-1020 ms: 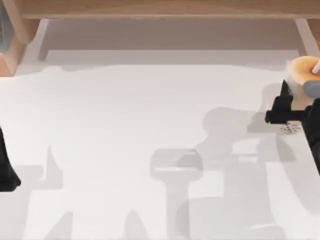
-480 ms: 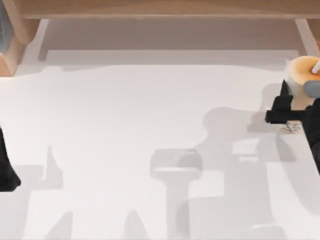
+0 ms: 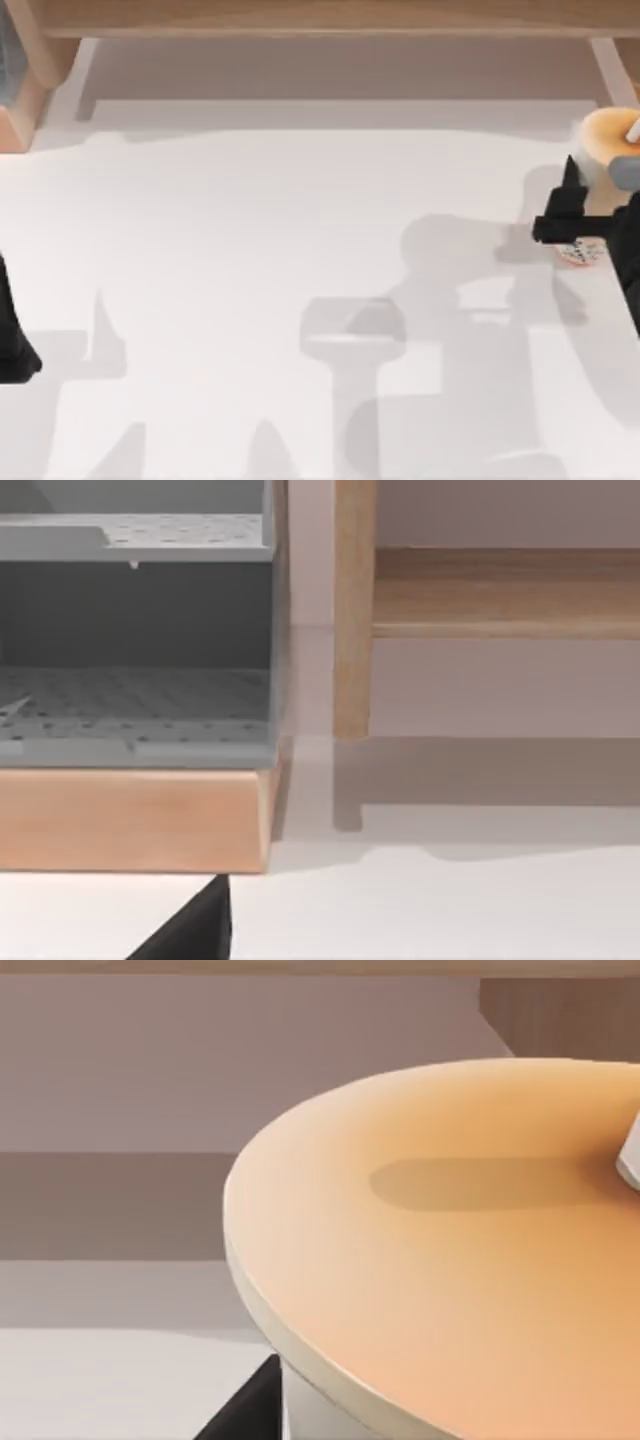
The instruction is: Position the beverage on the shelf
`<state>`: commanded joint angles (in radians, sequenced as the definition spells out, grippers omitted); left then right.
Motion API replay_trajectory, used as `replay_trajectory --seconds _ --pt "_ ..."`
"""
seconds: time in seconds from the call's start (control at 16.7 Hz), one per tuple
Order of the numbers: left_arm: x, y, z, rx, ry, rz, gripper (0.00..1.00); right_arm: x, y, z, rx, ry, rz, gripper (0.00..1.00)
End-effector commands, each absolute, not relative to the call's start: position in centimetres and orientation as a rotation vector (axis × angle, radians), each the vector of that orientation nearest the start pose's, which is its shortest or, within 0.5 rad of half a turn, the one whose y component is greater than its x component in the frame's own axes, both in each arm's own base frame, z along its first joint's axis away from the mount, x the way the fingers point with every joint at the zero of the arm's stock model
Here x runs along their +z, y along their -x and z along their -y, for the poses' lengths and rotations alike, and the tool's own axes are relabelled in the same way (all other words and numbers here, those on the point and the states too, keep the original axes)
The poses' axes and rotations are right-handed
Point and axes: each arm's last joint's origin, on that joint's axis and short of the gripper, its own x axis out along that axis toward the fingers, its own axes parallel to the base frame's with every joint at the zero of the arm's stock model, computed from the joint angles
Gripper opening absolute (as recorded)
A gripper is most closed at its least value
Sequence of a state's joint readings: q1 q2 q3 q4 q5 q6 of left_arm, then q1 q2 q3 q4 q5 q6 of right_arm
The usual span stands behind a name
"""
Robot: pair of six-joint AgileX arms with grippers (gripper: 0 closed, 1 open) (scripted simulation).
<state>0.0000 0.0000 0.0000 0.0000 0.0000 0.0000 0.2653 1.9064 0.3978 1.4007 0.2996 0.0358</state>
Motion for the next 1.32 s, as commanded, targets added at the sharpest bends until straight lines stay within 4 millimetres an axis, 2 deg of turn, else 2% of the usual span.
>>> replay_trajectory --seconds 0.42,0.84,1.14,1.32 --pt "16.0 -10.6 0.1 0.000 0.000 0.000 1.00 10.4 -27.8 -6.8 -0.017 -0.001 -0.077 0.00" --pt "16.0 -10.6 0.1 0.000 0.000 0.000 1.00 16.8 -32.2 -8.7 -0.015 -0.066 0.087 0.00" --pt "16.0 -10.6 0.1 0.000 0.000 0.000 1.00 22.2 -35.8 -10.9 0.010 -0.074 0.078 0.00" --pt "16.0 -10.6 0.1 0.000 0.000 0.000 1.00 24.7 -37.9 -11.7 0.012 -0.058 0.027 0.00"
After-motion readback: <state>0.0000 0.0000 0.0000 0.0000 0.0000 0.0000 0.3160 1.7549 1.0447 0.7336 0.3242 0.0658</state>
